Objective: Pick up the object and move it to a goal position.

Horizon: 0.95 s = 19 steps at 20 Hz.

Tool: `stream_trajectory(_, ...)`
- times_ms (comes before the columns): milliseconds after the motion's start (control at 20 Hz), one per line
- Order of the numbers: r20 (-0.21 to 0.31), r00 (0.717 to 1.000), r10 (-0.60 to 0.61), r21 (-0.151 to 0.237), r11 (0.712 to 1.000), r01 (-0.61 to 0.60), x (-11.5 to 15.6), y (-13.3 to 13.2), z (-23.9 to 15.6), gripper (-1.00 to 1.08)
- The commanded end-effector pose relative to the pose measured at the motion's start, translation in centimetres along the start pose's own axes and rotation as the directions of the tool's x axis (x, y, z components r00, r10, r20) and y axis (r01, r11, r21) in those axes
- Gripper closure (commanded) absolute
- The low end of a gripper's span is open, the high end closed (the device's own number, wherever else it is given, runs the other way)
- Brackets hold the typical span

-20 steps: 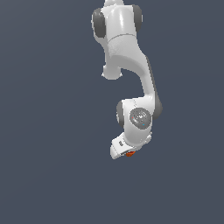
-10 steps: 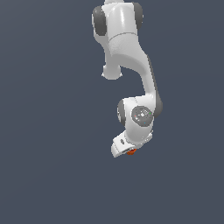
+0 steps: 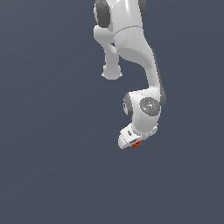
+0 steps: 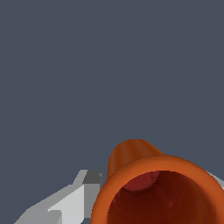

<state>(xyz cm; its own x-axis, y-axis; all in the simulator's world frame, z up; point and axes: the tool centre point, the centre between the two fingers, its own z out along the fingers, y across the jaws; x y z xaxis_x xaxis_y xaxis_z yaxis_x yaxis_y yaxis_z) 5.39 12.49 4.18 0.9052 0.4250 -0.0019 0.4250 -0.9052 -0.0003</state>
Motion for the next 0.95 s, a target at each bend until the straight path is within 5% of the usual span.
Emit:
stream_trajectory(0, -0.002, 1.000, -0.001, 0.000, 1.000, 0.001, -0.7, -1.6, -0.2, 1.08)
stream_trajectory(450, -0.002, 1.000, -0.001, 0.000, 1.000, 0.001, -2.3, -5.8, -0.6, 1.08)
stream_trajectory(900, -0.002, 1.000, -0.001, 0.000, 1.000, 0.001, -2.5, -6.5, -0.7, 1.08)
